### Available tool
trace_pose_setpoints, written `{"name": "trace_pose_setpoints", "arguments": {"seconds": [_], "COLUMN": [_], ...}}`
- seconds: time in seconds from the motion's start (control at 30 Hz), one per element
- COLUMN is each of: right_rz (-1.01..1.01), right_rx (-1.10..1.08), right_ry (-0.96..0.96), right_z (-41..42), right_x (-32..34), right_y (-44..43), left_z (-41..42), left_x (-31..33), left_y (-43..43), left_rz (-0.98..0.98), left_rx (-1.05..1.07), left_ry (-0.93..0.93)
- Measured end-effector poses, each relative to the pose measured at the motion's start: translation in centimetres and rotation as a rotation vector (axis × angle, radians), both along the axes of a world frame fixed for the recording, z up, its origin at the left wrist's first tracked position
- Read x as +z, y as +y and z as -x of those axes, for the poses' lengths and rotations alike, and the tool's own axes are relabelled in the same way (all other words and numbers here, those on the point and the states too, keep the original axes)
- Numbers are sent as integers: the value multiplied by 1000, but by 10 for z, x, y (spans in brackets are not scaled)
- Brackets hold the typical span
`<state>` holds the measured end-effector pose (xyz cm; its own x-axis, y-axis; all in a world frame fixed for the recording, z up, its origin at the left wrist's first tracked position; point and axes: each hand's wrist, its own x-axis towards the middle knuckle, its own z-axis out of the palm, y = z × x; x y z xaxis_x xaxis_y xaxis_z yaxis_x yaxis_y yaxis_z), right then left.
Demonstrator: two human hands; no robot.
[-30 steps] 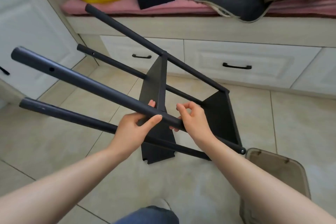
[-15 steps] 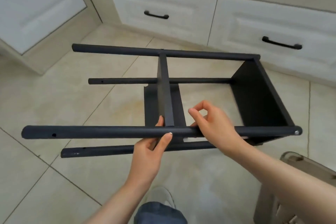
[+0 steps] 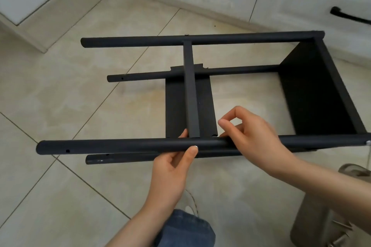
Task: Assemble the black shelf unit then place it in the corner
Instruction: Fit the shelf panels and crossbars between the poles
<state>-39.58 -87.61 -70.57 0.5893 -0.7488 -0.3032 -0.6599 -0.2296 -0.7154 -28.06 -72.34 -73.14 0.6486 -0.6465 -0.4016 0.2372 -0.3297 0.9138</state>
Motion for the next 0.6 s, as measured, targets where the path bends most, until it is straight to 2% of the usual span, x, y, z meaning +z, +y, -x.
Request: {"name": "trace_pose_setpoints", "arguments": {"seconds": [0.2, 0.37, 0.43, 0.5, 0.53, 0.6], "right_rz": [46, 71, 82, 91, 96, 99], "right_rx": [38, 77, 84, 88, 93, 106], "right_ry": [19, 40, 44, 46, 48, 46], "right_z": [4, 6, 7, 8, 8, 9], "right_x": [-11, -13, -14, -15, -15, -15], "right_y": [9, 9, 8, 8, 8, 8], "left_z": [4, -1, -9, -17, -21, -28], "left_x": [-5, 9, 19, 28, 33, 39], "left_y": [8, 10, 11, 11, 8, 3], "left_rz": [-142, -299, -495, -667, -692, -620], "left_rx": [11, -181, -407, -547, -552, -519], "left_ry": [-53, -192, -412, -806, -961, -1170]}}
